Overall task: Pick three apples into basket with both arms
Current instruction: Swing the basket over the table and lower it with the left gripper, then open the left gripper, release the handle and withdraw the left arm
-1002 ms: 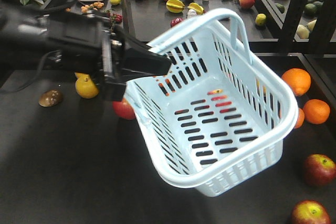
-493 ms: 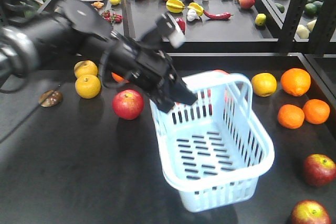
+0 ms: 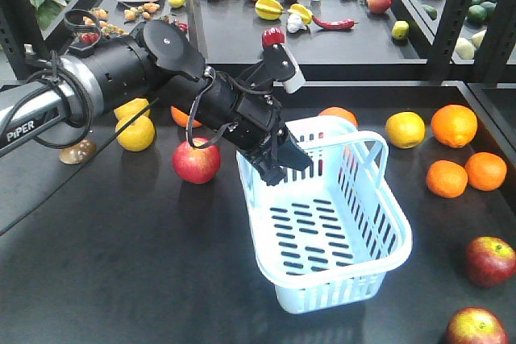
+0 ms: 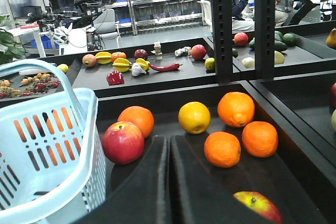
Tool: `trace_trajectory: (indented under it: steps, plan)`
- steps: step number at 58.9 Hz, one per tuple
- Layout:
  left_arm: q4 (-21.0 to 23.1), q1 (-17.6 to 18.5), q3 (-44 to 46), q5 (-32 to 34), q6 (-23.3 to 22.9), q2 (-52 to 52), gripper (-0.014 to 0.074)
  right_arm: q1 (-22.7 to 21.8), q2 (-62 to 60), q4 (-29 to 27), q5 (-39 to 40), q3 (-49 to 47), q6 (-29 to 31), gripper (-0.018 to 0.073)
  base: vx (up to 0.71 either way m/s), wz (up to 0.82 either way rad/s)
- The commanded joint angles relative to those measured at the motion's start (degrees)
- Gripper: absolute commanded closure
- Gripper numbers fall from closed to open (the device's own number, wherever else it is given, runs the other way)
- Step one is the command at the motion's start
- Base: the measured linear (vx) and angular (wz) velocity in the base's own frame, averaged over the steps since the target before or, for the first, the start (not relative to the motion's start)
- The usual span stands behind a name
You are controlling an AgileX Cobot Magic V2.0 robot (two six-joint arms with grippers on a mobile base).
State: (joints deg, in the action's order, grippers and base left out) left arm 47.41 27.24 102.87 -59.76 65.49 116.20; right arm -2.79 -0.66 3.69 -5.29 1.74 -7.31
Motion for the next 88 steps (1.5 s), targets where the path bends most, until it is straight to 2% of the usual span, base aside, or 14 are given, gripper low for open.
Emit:
trace_trajectory:
  steps: [1, 14, 31, 60, 76, 88]
  plan:
    - [4.2, 0.3, 2.2, 1.7, 0.1, -3.5, 0.0592, -0.2, -0.7, 0.5, 4.2, 0.6, 0.5, 0.0568, 0.00, 0.00]
    - [4.2, 0.3, 2.2, 3.0, 0.1, -3.5, 0.0582, -0.2, -0.7, 0.5, 4.2, 0.6, 0.5, 0.0568, 0.00, 0.00]
    - [4.2, 0.3, 2.2, 4.8, -0.5, -3.5, 0.0526, -0.2, -0.7, 0.5, 4.2, 0.6, 0.5, 0.0568, 0.00, 0.00]
    - [4.2, 0.3, 2.2, 5.0, -1.9, -3.5, 0.0287, -0.2, -0.7, 0.5, 4.2, 0.6, 0.5, 0.0568, 0.00, 0.00]
    - [5.0, 0.3, 2.2, 3.5, -7.2, -5.2, 0.0282, -0.2, -0.7, 0.5, 4.2, 0.6, 0.5, 0.0568, 0.00, 0.00]
    - [4.1, 0.3, 2.2, -2.4, -11.8, -10.8, 0.0334, -0.2, -0.7, 0.5, 4.2, 0.6, 0.5, 0.0568, 0.00, 0.00]
